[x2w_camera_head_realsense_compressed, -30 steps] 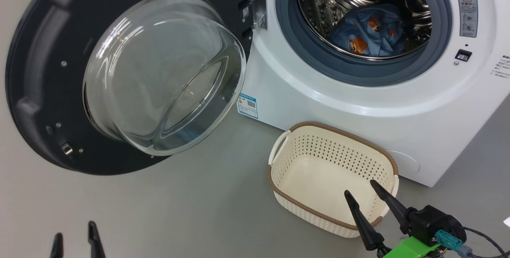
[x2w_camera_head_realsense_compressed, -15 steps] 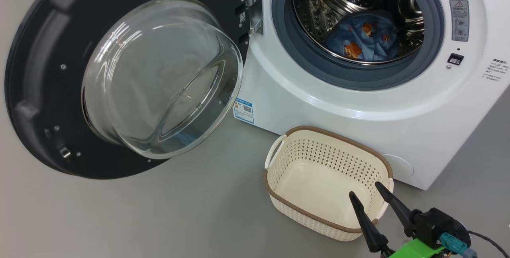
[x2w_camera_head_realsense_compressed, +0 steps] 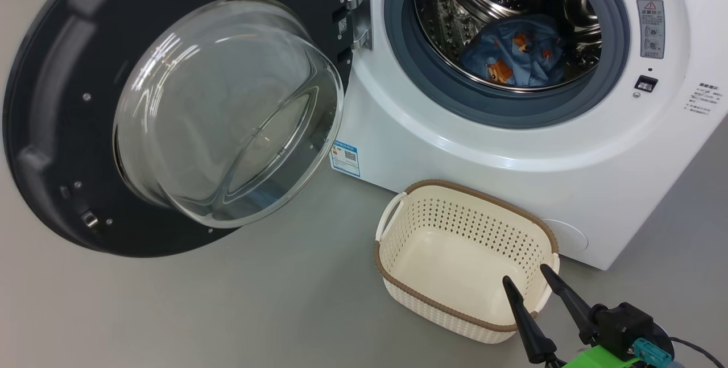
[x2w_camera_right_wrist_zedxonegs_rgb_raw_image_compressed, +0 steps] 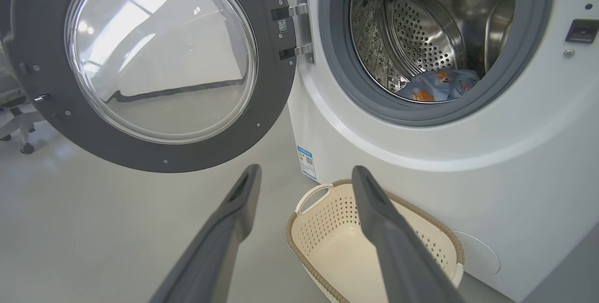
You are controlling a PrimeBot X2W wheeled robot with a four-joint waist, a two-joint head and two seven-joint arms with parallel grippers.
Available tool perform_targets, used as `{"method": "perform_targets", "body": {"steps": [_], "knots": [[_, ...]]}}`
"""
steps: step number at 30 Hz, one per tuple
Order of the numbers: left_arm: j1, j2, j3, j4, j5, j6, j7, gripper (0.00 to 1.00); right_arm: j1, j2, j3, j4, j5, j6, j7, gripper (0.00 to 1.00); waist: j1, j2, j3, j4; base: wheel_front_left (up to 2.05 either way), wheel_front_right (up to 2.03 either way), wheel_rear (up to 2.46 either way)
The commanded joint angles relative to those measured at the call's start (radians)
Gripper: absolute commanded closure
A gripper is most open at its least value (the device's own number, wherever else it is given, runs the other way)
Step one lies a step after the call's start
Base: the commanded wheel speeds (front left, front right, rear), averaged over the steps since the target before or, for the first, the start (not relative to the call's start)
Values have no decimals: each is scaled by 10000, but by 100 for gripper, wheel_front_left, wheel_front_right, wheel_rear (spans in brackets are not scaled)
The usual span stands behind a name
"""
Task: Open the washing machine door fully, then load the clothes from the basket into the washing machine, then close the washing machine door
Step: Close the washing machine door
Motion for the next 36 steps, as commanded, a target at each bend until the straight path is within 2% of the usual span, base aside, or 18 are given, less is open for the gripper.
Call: {"method": "perform_targets", "body": {"steps": [1,5,6,9,16,27,36], "knots": [[-545,738,262,-96,-136,35,76,100,-34,-12,150,-273,-60,16,-119,0,0,0,2,-2,0,0,0],[-1712,1879,242,795,-294,208,399,100,-18,54,115,-304,-85,16,-119,0,0,0,2,-25,0,0,0],[-2298,2338,202,1246,-356,312,500,100,37,98,51,-323,-95,16,-119,0,0,0,-7,-42,0,0,0],[-3135,2798,-21,1822,-391,458,715,100,170,173,-93,-375,-122,16,-119,0,0,0,-20,-66,0,0,0],[-4749,3127,-121,2913,-936,848,1411,100,203,170,-70,-403,-165,16,-119,0,0,0,156,-323,0,0,0],[-6328,3700,39,4094,-1549,1634,2286,100,86,70,45,-352,-153,16,-119,0,0,0,184,-739,0,0,0],[-7538,3916,185,4954,-2227,1997,3415,100,-13,88,142,-319,-144,16,-119,0,0,0,243,-1017,0,0,0]]}}
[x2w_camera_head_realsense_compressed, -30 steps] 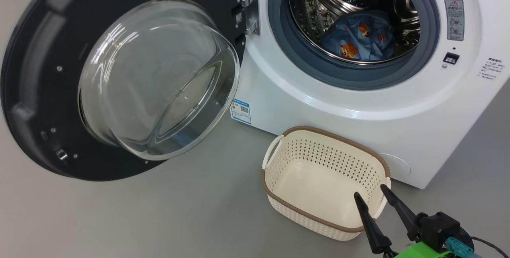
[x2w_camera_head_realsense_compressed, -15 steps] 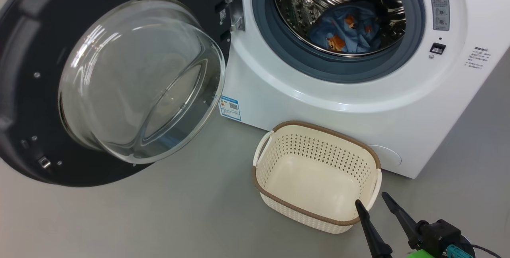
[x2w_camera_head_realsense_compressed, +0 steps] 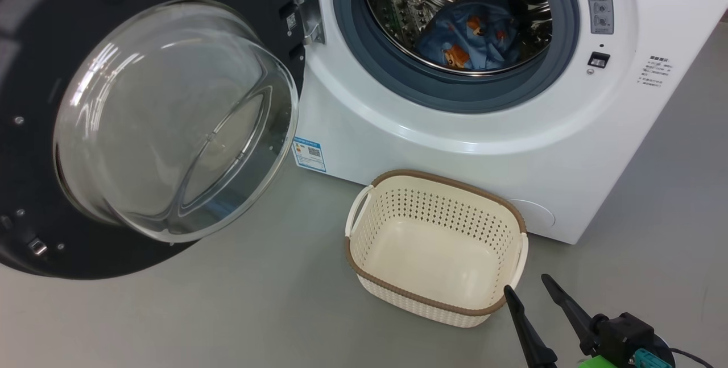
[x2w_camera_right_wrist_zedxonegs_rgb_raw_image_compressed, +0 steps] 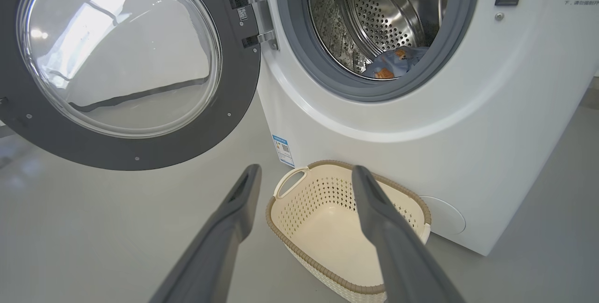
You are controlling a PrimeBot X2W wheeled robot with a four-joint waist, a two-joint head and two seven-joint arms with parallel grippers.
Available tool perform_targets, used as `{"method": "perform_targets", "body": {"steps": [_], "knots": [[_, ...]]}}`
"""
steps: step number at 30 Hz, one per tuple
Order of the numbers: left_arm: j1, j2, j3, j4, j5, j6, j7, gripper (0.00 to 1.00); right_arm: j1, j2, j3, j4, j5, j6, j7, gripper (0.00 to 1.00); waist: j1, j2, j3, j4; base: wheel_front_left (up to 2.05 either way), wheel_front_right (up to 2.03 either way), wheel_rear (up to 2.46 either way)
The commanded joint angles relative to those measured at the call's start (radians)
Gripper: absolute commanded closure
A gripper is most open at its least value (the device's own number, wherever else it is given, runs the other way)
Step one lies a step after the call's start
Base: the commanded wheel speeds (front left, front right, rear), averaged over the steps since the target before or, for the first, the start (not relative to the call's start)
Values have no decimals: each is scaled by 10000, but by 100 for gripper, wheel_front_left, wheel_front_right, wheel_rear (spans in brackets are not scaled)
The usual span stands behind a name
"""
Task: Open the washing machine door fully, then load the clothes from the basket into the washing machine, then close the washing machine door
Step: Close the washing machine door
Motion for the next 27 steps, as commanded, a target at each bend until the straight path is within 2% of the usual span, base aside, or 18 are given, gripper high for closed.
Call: {"method": "perform_targets", "body": {"steps": [1,5,20,27], "knots": [[-279,744,90,-31,-177,127,341,100,-354,-103,312,-201,-45,16,-119,0,0,0,39,-93,0,0,0],[-642,692,19,253,-371,176,943,100,-384,-104,334,-196,-43,16,-119,0,0,0,75,-195,0,0,0],[-1019,478,-60,1021,-772,173,2185,100,-493,-244,379,-174,-18,16,-119,0,0,0,215,-732,0,0,0],[-1173,197,-228,1263,-877,110,2871,100,-530,-260,350,-171,-19,16,-119,0,0,0,223,-900,0,0,0]]}}
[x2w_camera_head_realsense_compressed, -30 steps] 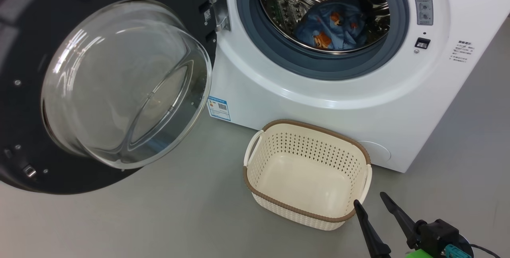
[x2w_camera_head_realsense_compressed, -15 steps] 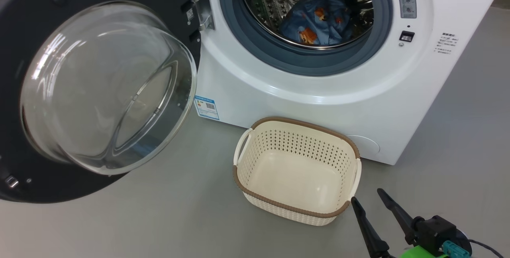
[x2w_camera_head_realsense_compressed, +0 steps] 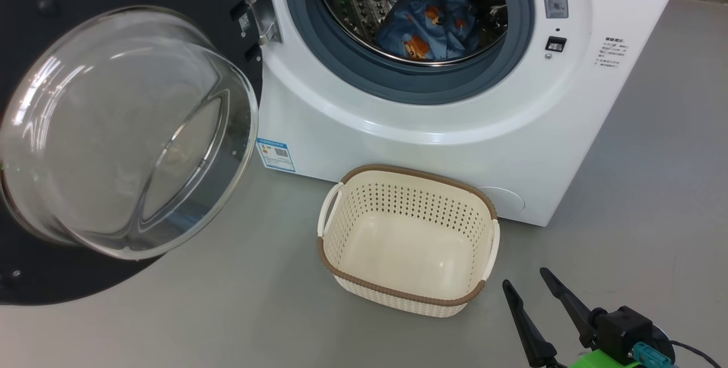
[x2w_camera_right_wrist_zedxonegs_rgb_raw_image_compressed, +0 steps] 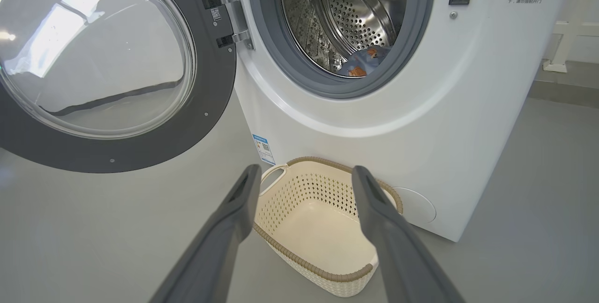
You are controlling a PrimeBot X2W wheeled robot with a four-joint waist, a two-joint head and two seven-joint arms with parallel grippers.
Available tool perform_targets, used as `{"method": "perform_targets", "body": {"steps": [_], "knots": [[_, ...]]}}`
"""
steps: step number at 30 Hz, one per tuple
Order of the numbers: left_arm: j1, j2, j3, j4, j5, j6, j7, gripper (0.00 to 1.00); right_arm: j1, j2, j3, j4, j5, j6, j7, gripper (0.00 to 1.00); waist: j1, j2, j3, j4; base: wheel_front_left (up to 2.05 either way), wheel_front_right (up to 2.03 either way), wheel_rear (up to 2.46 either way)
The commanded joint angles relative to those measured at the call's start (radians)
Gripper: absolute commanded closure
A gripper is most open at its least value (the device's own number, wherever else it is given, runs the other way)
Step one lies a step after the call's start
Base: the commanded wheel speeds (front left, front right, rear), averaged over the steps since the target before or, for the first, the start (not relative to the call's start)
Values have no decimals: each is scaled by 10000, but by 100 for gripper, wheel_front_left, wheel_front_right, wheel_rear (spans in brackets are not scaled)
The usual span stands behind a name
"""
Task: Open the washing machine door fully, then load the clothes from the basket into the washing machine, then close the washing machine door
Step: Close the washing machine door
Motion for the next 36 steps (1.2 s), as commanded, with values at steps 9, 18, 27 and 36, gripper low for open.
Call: {"method": "perform_targets", "body": {"steps": [9,18,27,36], "knots": [[-215,416,12,-45,-397,-207,841,100,-312,-119,150,-219,-6,16,-119,0,0,0,0,-124,0,0,0],[-256,306,-255,157,-304,-228,1263,100,-319,-95,124,-209,-22,16,-119,0,0,0,-59,-132,0,0,0],[-226,31,-396,319,-330,-431,1605,100,-335,-98,145,-197,-17,16,-119,0,0,0,-42,-151,0,0,0],[-82,-147,-662,435,-379,-885,2750,100,-262,-114,89,-189,-17,16,-119,0,0,0,-159,-170,0,0,0]]}}
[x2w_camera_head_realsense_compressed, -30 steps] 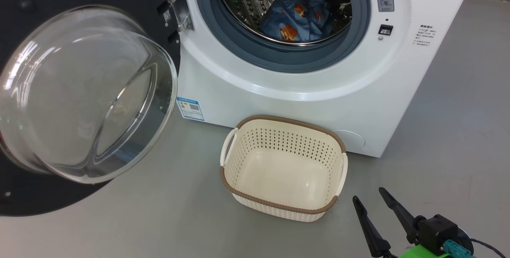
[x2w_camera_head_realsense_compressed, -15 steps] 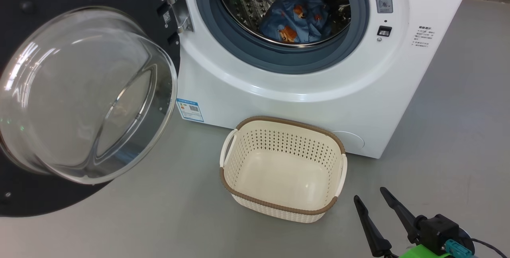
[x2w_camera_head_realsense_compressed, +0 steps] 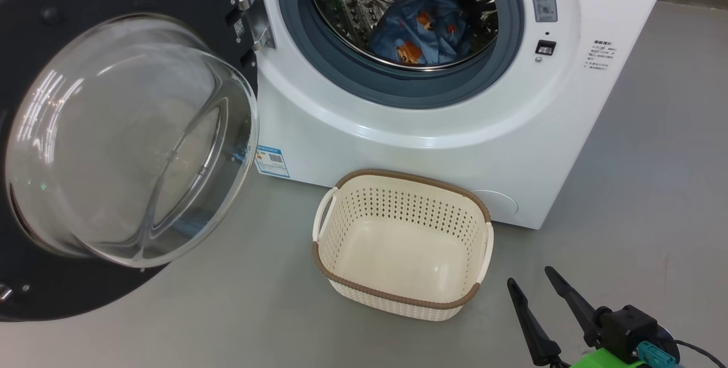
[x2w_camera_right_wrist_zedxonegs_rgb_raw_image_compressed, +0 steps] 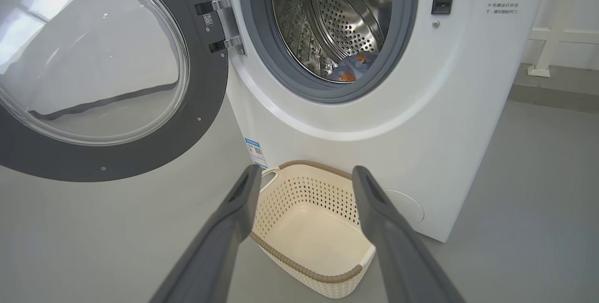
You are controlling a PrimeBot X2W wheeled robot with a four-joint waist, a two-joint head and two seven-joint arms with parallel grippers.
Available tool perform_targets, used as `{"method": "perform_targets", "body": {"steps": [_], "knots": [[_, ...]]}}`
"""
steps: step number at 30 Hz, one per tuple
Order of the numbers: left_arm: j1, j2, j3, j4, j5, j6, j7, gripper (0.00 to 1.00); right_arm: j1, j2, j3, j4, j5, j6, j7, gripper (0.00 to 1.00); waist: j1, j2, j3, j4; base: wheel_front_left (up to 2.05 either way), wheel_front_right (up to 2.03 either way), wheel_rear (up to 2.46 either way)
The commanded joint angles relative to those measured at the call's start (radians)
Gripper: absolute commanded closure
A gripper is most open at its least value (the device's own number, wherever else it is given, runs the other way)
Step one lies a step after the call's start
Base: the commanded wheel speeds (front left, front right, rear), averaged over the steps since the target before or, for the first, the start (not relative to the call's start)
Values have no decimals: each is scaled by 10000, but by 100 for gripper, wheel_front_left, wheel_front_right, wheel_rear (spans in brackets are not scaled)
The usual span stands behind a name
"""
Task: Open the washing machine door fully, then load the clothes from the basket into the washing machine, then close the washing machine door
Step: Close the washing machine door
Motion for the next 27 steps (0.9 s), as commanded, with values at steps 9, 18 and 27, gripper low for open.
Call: {"method": "perform_targets", "body": {"steps": [9,18,27], "knots": [[257,12,-366,-198,47,-227,929,100,-148,-39,172,-198,-34,16,-119,0,0,0,-209,149,0,0,0],[483,-609,-369,-752,-172,-297,1503,100,-63,30,187,-206,-49,16,-119,0,0,0,-369,194,0,0,0],[1127,-1405,-643,-2508,-169,254,2456,100,76,109,96,-225,-45,16,-119,0,0,0,-474,237,0,0,0]]}}
